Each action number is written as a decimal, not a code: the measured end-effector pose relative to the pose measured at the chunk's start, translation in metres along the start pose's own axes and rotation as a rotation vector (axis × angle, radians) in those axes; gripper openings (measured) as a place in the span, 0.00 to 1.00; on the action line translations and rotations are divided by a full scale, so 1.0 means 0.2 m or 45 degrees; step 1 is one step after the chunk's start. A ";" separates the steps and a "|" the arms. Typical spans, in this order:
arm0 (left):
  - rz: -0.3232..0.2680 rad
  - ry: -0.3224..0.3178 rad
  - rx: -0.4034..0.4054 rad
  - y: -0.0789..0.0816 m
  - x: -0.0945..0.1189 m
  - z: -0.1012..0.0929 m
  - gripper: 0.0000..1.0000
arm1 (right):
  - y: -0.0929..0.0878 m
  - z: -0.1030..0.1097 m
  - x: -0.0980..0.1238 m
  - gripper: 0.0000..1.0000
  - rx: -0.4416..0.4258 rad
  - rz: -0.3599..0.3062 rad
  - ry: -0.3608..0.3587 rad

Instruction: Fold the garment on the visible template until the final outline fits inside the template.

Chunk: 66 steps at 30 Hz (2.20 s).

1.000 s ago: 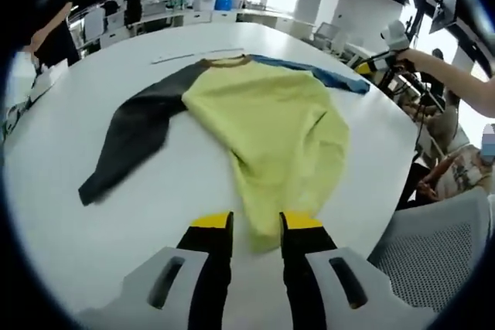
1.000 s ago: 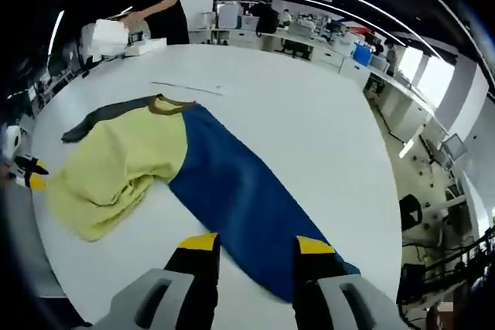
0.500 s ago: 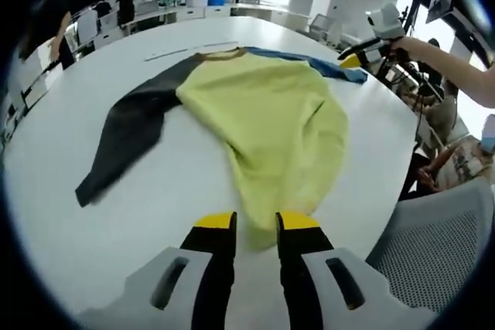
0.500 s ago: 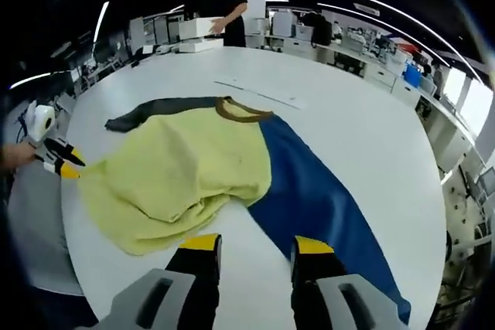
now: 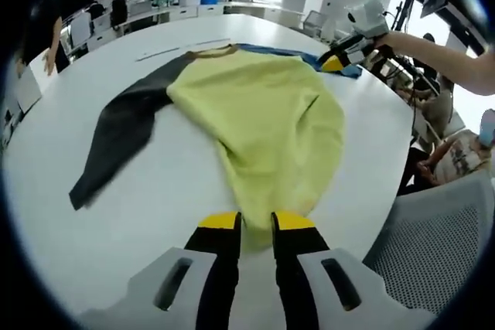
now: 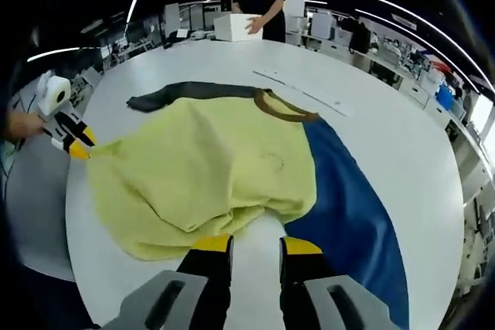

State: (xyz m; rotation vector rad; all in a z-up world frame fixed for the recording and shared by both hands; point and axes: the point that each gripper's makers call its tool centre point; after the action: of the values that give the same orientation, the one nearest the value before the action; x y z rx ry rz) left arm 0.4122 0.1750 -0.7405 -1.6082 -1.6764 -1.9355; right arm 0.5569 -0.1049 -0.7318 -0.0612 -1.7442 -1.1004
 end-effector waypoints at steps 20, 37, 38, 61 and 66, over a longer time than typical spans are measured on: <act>0.028 -0.020 0.022 -0.04 -0.04 -0.02 0.08 | -0.03 0.07 -0.12 0.06 0.049 0.040 0.126; 0.077 -0.054 0.078 -0.08 -0.07 -0.06 0.05 | -0.03 0.09 -0.14 0.01 0.092 0.062 0.228; 0.079 -0.055 0.085 -0.08 -0.07 -0.05 0.03 | -0.03 0.08 -0.14 0.00 0.072 0.059 0.234; 0.012 -0.043 0.159 -0.02 0.01 -0.04 0.00 | -0.07 0.11 0.06 0.00 0.095 0.093 0.175; 0.009 -0.047 0.158 -0.02 0.02 -0.04 0.00 | -0.12 0.12 0.12 0.00 0.068 0.111 0.142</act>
State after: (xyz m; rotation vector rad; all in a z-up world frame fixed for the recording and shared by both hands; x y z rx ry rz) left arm 0.4035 0.1722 -0.7393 -1.6118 -1.7641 -1.7702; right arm 0.5159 -0.1136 -0.7303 -0.0413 -1.6544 -0.9757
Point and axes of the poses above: the point that each gripper's makers call its tool centre point, and the gripper's own axes: x roughly backward along the fingers, z roughly to its left, y roughly out of its top, and after that the axes turned 3 degrees about -y, right-handed
